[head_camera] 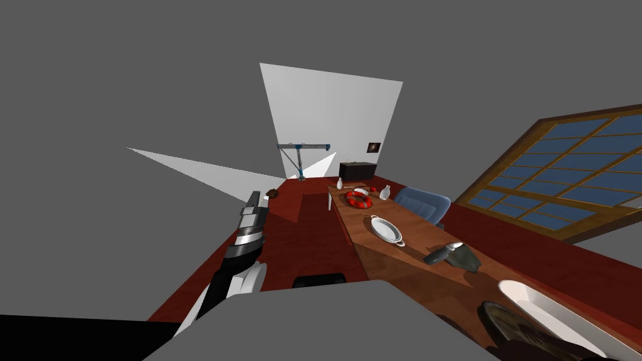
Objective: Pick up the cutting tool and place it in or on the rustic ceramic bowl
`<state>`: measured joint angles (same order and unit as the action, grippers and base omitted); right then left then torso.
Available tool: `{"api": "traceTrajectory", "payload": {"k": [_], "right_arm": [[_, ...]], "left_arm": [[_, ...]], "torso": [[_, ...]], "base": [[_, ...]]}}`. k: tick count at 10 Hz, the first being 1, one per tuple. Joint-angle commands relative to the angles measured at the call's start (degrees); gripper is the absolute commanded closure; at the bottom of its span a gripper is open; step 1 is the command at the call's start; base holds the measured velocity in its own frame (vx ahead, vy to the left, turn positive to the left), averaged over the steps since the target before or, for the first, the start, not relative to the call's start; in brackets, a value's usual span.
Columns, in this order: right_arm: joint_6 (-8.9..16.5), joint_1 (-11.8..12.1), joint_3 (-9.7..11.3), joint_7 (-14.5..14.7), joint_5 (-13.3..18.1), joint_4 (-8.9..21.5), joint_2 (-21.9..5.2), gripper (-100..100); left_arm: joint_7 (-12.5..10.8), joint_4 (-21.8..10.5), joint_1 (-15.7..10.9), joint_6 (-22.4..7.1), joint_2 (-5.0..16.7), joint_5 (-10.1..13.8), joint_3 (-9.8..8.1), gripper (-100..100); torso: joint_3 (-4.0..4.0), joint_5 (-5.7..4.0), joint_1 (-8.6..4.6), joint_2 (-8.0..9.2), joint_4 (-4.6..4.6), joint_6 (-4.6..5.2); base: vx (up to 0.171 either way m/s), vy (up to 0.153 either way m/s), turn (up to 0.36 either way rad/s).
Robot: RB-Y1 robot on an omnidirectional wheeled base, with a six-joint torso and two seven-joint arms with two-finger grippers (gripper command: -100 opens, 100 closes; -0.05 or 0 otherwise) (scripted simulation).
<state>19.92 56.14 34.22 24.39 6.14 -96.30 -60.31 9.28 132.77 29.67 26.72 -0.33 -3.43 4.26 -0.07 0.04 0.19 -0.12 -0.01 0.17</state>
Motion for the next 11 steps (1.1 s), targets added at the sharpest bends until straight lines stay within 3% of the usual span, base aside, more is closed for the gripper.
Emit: {"api": "traceTrajectory", "payload": {"k": [1, 4, 5, 6, 9, 10, 11], "right_arm": [[0.0, 0.0, 0.0, 0.0, 0.0, 0.0, 0.0, 100], [0.0, 0.0, 0.0, 0.0, 0.0, 0.0, 0.0, 100], [0.0, 0.0, 0.0, 0.0, 0.0, 0.0, 0.0, 0], [0.6, 1.2, -0.6, -0.2, -0.2, -2.1, -1.7, 100], [1.4, 2.7, -1.4, -0.5, -0.4, -4.9, -3.9, 100], [1.2, 2.3, -1.1, -0.4, -0.5, -4.3, -3.4, 100], [1.3, 2.3, -1.1, -0.4, -0.5, -4.4, -3.5, 0]], "left_arm": [[0.0, 0.0, 0.0, 0.0, 0.0, 0.0, 0.0, 0], [0.0, 0.0, 0.0, 0.0, 0.0, 0.0, 0.0, 0], [0.0, 0.0, 0.0, 0.0, 0.0, 0.0, 0.0, 0], [0.0, 0.0, 0.0, 0.0, 0.0, 0.0, 0.0, 0], [0.0, 0.0, 0.0, 0.0, 0.0, 0.0, 0.0, 0], [0.0, 0.0, 0.0, 0.0, 0.0, 0.0, 0.0, 0], [0.0, 0.0, 0.0, 0.0, 0.0, 0.0, 0.0, 0]], "torso": [[0.0, 0.0, 0.0, 0.0, 0.0, 0.0], [0.0, -0.04, -0.02, 0.0, 0.01, -0.01], [0.0, -0.04, -0.02, 0.0, 0.01, -0.01], [0.0, -0.04, -0.02, 0.0, 0.01, -0.01], [-0.03, -0.01, 0.06, -0.06, -0.01, 0.0], [-0.03, -0.01, 0.05, -0.06, -0.01, 0.0], [-0.02, -0.03, 0.02, -0.04, 0.0, 0.0]], "base": [[0.0, 0.0, 0.0], [0.0, 0.0, 0.0], [0.0, 0.0, 0.0], [0.011, 0.01, -0.098], [0.014, 0.013, -0.055], [0.0, 0.0, 0.0], [0.0, 0.0, 0.0]]}}
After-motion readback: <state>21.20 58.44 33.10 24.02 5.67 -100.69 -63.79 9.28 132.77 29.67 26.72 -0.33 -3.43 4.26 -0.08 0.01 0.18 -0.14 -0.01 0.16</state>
